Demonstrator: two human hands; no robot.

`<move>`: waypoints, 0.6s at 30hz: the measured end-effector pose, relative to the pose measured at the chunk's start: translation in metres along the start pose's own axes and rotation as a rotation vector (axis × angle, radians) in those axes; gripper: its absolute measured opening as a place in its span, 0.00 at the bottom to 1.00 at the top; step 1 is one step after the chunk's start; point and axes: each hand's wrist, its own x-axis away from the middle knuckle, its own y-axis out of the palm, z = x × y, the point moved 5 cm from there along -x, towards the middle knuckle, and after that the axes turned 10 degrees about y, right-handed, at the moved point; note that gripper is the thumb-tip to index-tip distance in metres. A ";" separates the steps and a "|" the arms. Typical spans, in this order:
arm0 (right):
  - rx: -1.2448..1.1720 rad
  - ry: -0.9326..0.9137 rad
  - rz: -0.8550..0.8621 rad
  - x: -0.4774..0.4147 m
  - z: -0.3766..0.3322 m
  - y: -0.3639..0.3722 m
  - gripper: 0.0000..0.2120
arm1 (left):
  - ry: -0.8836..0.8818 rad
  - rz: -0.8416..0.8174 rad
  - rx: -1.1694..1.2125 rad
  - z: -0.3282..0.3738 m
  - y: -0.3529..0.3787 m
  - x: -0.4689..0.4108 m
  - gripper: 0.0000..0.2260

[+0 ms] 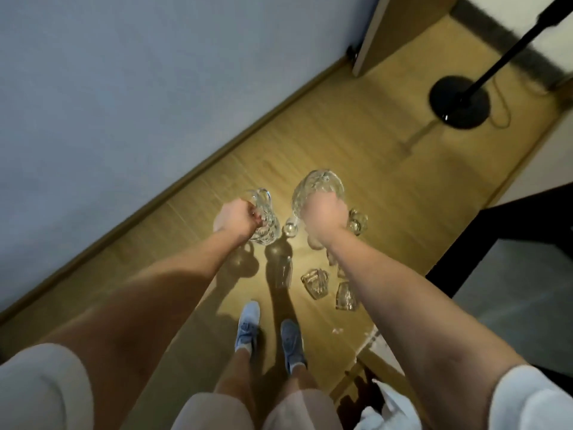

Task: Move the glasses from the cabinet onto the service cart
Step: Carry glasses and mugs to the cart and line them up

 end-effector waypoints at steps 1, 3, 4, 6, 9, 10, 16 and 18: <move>0.014 -0.048 0.013 0.006 -0.007 -0.018 0.06 | -0.001 0.021 0.014 0.006 -0.016 0.009 0.07; 0.036 -0.145 0.042 0.021 -0.020 -0.051 0.07 | -0.011 0.079 0.050 0.012 -0.043 0.028 0.09; 0.042 -0.192 0.059 0.027 -0.027 -0.067 0.07 | -0.016 0.115 0.064 0.014 -0.057 0.037 0.10; 0.040 -0.273 0.081 0.038 -0.039 -0.095 0.08 | -0.037 0.182 0.085 0.014 -0.081 0.053 0.13; 0.017 -0.400 0.094 0.059 -0.060 -0.129 0.09 | -0.052 0.265 0.133 0.007 -0.115 0.083 0.12; 0.017 -0.444 0.100 0.065 -0.067 -0.136 0.09 | -0.052 0.283 0.155 0.003 -0.124 0.091 0.11; 0.012 -0.672 0.140 0.116 -0.132 -0.148 0.08 | -0.105 0.478 0.310 -0.044 -0.175 0.174 0.10; 0.004 -0.745 0.135 0.135 -0.157 -0.144 0.06 | -0.152 0.551 0.355 -0.067 -0.185 0.208 0.10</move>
